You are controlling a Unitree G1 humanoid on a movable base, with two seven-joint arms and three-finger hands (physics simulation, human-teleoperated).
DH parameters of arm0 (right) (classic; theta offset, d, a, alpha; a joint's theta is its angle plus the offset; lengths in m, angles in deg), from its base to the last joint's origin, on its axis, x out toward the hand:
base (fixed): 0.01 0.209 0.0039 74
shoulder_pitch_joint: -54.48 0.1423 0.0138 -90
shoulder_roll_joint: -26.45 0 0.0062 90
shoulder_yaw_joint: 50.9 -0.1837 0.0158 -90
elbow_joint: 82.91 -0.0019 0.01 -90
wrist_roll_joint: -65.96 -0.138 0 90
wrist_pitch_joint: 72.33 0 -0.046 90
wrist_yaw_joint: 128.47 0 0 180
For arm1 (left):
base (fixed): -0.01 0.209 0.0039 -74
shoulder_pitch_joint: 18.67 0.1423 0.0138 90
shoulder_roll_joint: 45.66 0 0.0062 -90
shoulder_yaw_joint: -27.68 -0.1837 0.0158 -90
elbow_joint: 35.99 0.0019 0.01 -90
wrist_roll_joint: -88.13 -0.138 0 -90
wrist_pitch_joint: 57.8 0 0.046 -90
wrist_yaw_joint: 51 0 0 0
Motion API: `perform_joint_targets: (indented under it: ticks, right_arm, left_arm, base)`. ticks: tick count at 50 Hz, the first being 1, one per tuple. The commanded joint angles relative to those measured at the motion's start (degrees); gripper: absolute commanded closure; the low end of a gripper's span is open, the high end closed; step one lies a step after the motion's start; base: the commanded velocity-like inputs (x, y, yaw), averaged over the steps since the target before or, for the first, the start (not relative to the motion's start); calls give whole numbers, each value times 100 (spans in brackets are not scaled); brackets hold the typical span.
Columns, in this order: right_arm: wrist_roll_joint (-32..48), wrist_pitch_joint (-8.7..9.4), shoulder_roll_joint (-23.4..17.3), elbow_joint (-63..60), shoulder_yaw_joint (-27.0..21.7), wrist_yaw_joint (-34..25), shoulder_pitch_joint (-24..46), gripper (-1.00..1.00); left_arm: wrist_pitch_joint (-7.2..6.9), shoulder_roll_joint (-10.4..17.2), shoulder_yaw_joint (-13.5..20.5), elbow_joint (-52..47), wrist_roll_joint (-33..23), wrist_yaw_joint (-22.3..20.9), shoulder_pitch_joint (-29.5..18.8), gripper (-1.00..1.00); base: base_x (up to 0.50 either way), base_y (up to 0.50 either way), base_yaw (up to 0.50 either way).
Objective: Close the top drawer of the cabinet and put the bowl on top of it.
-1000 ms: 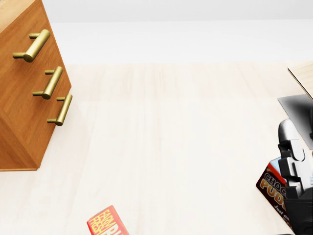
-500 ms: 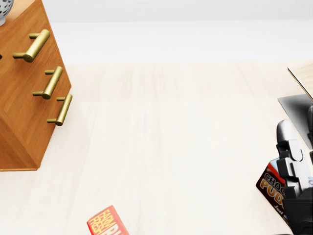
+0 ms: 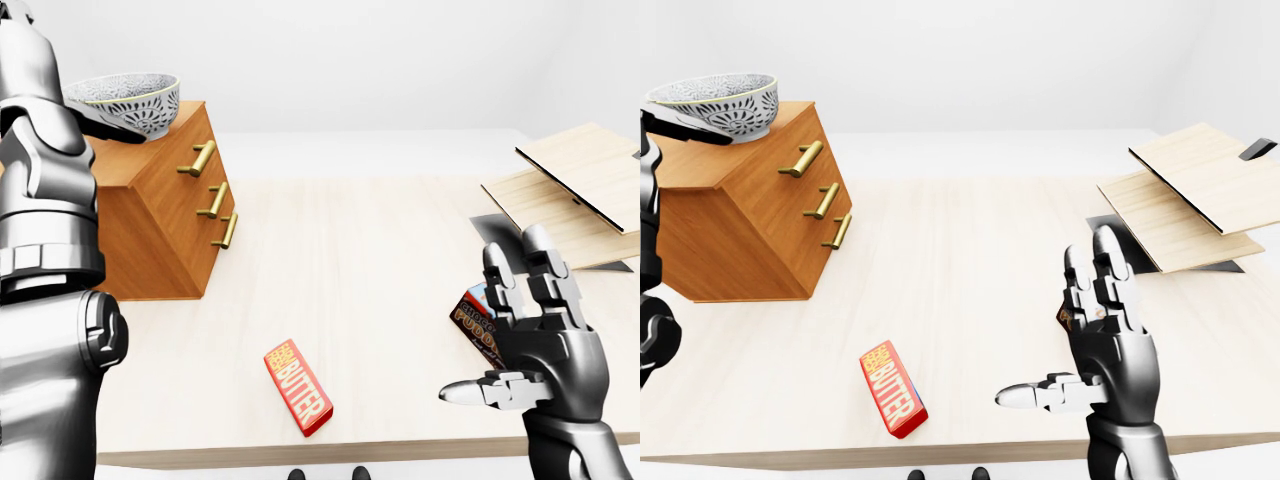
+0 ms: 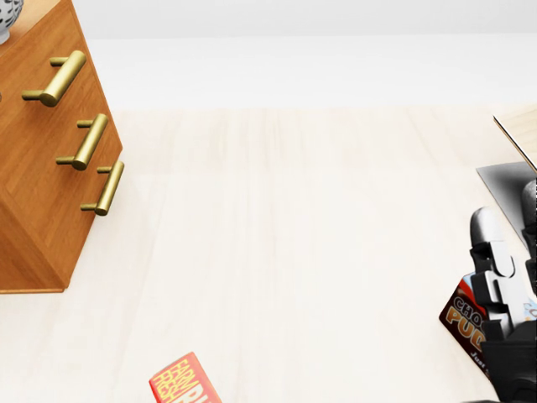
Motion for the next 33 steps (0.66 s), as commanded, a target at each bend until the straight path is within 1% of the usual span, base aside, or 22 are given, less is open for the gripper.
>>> perform_joint_targets:
  ticks: [1, 3, 8, 11, 12, 13, 14, 15, 16, 17, 19, 24, 25, 28, 29, 31, 33]
  right_arm:
    - [20, 0, -8, 30, 38, 2, -32, -100]
    - [18, 0, -10, 23, 41, 2, -36, -100]
    - [19, 0, -26, 60, 37, 17, 3, -100]
    - [19, 0, -21, 53, 47, 5, -24, -100]
    - [18, 0, -21, 52, 47, 4, -27, -100]
    - [13, 0, -19, 42, 46, 7, -33, -100]
    - [9, 0, -18, 31, 46, 6, -42, -100]
    - [15, 0, -12, 19, 51, 2, -56, -100]
    - [16, 0, -11, 19, 52, 1, -57, -100]
    - [9, 0, -16, 23, 46, 6, -42, -100]
    - [16, 0, -27, 53, 42, 21, -1, -100]
    - [18, 0, -27, 31, 49, 29, -18, -100]
    - [3, 0, -26, 15, 40, 26, -27, -100]
    - [7, 0, -19, 11, 41, 21, -30, -100]
    - [13, 0, -18, 20, 46, 17, -31, -100]
    - [12, 0, -17, 15, 47, 14, -37, -100]
    - [32, 0, -12, 27, 66, 9, -43, -100]
  left_arm:
    - [0, 75, 206, -2590, -221, -1091, 766, -100]
    - [0, 59, 260, -3335, -341, -1409, 935, -100]
    - [0, 2, 411, -4498, -552, -1992, 1151, -100]
    - [0, -102, 424, -4956, -581, -2127, 1303, -100]
    - [0, -157, 456, -5025, -527, -2173, 1326, -100]
    - [0, -264, 487, -5207, -395, -2314, 1405, -100]
    - [0, -299, 493, -5286, -353, -2339, 1440, -100]
    - [0, -391, 545, -5498, -189, -2425, 1503, -100]
    - [0, -382, 533, -5523, -156, -2419, 1515, -100]
    - [0, -462, 564, -5808, -73, -2521, 1663, -100]
    - [0, -525, 566, -6248, 40, -2704, 1862, -100]
    - [0, -659, 616, -7174, 364, -3087, 2142, -100]
    - [0, -738, 648, -7689, 510, -3379, 2226, -100]
    - [0, -823, 682, -8578, 860, -3781, 2381, -100]
    - [0, -892, 687, -9138, 995, -4002, 2506, -100]
    - [0, -887, 685, -9429, 1140, -4039, 2568, -100]
    - [0, -979, 749, -10250, 1379, -4269, 2687, -100]
  base:
    - [0, 0, 0]
    - [0, 0, 0]
    - [0, 0, 0]
    - [0, 0, 0]
    - [0, 0, 0]
    - [0, 0, 0]
    - [0, 0, 0]
    - [0, 0, 0]
    - [0, 0, 0]
    - [0, 0, 0]
    - [0, 0, 0]
    - [0, 0, 0]
    - [0, 0, 0]
    - [0, 0, 0]
    - [0, 0, 0]
    - [0, 0, 0]
    - [0, 0, 0]
